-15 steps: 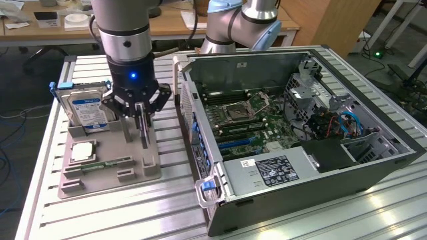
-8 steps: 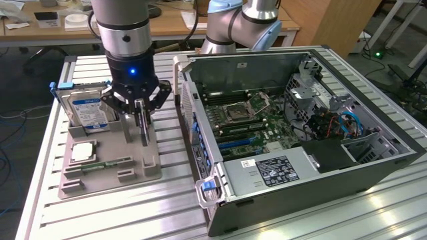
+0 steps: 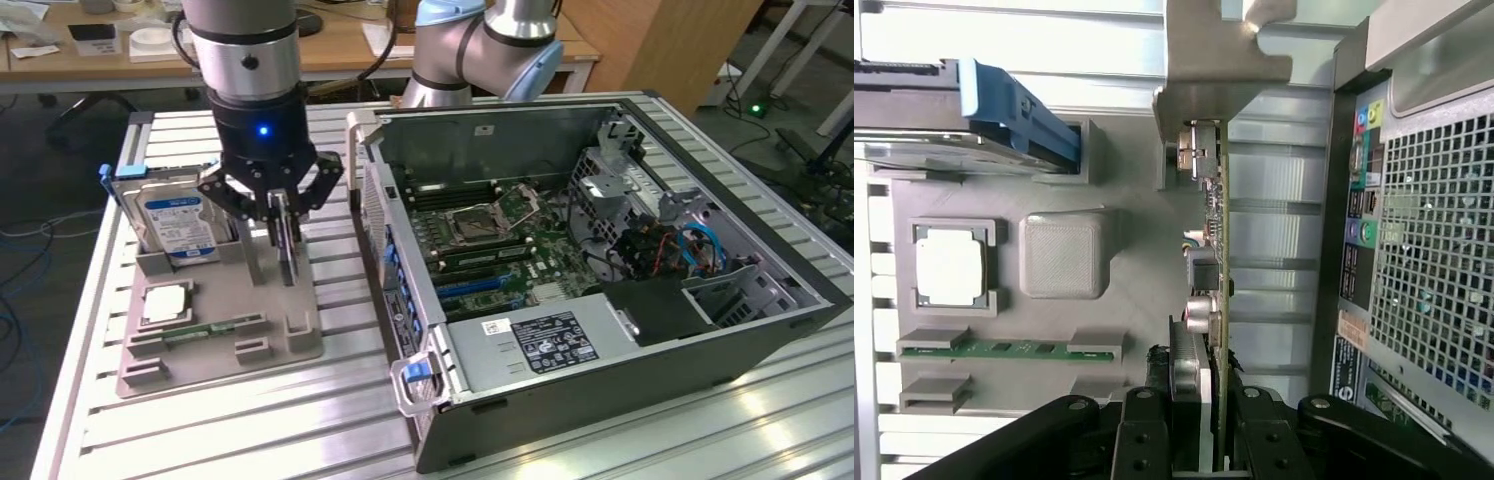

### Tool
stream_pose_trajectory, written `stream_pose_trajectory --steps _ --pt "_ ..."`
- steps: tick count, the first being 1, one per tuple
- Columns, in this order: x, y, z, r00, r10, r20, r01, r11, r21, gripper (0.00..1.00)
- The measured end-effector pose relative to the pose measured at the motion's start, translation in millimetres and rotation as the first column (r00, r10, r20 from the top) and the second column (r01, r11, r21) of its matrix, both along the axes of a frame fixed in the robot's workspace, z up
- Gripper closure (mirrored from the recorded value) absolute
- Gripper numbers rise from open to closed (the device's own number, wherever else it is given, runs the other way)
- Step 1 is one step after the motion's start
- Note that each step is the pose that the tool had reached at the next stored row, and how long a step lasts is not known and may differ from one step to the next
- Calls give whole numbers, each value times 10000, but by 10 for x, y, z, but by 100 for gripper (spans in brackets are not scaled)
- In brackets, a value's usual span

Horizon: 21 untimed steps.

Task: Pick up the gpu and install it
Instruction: 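Pick up the gpu and move the gpu toward the slot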

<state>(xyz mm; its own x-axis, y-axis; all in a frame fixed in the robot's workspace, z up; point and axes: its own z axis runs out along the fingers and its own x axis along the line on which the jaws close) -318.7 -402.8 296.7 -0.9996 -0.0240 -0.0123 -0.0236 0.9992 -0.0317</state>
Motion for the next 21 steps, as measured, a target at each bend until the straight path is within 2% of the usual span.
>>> stream_pose_trajectory --steps 9,21 --pt "0 0 275 10000 0 1 0 10000 0 72" --pt "0 0 748 10000 0 -1 0 10000 0 72"
